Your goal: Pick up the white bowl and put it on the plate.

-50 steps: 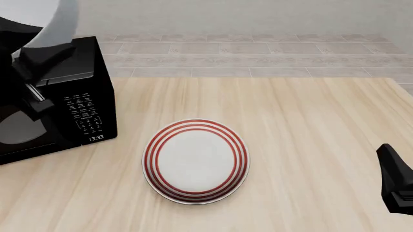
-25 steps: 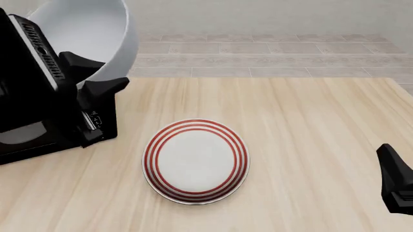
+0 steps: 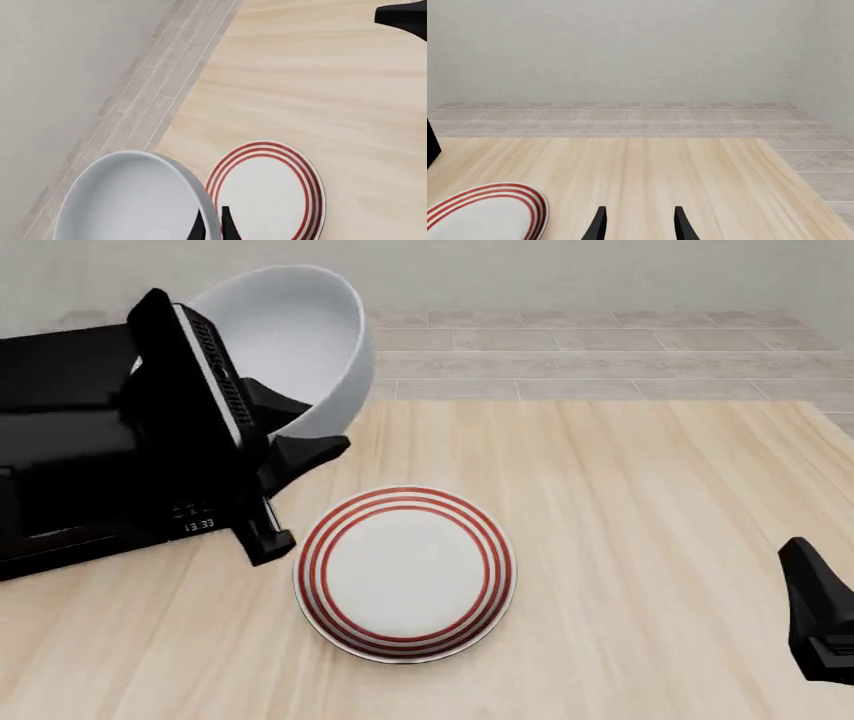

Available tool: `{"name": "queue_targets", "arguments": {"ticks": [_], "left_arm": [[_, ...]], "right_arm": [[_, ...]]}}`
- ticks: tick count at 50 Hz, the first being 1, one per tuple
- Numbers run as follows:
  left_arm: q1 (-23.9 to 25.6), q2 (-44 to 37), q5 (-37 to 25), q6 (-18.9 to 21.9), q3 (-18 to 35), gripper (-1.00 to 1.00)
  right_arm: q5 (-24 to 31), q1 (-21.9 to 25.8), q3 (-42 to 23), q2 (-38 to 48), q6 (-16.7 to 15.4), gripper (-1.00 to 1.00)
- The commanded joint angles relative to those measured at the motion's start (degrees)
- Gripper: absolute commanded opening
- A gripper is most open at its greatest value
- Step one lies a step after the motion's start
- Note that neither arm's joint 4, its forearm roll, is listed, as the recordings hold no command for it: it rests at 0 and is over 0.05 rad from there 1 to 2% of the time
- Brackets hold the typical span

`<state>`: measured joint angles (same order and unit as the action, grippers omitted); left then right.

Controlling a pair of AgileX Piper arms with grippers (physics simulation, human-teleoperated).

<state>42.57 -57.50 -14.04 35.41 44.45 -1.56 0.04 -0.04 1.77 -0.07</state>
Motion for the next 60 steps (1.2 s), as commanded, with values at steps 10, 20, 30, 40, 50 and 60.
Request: {"name": "queue_targets", "arguments": {"ticks": [10,20,30,40,50,60], "left_arm": [[4.3,-4.3,1.4,-3.2,0.3,-1.00],[5.6,-7.1,0.3,-5.1,0.2,-1.00],[4.3,-9.3,2.6,-4.3,-1.3,-1.00],[3.6,-10.7,3.5,-4.5,-1.4,-1.00],[4.5,-11.3,3.5,-5.3,-0.8,-1.00],[5.1,-12.9,4.9,-6.0,-1.2,-1.00]], "right_arm": [[0.0,0.0,0.0,0.0,0.0,1.00],[0.0,0.0,0.0,0.0,0.0,1.00],[0.0,0.0,0.0,0.0,0.0,1.00],[0.0,0.0,0.0,0.0,0.0,1.00],[0.0,0.0,0.0,0.0,0.0,1.00],[0.0,0.0,0.0,0.0,0.0,1.00]]}}
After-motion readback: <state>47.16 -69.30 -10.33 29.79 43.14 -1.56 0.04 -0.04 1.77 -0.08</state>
